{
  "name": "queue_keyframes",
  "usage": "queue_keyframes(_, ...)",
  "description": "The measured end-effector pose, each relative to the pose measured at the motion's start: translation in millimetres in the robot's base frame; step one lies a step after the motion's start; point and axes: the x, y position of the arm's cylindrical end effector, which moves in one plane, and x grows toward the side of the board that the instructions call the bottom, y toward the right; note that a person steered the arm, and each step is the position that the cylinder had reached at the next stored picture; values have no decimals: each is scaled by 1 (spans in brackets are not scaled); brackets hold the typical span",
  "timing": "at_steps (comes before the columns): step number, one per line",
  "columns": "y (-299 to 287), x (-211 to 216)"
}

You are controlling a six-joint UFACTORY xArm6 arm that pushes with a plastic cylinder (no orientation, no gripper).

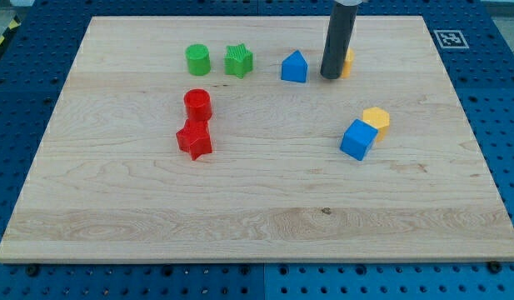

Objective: Move your arm to the bottom side of the blue triangle

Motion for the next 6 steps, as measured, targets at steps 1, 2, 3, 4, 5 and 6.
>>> queue_keyframes(1,-5,12)
queue_keyframes(2,-11,31)
queue_keyframes(3,-16,31)
queue_keyframes(4,-44,30)
queue_keyframes(5,-45,30)
queue_keyframes(6,-52,25)
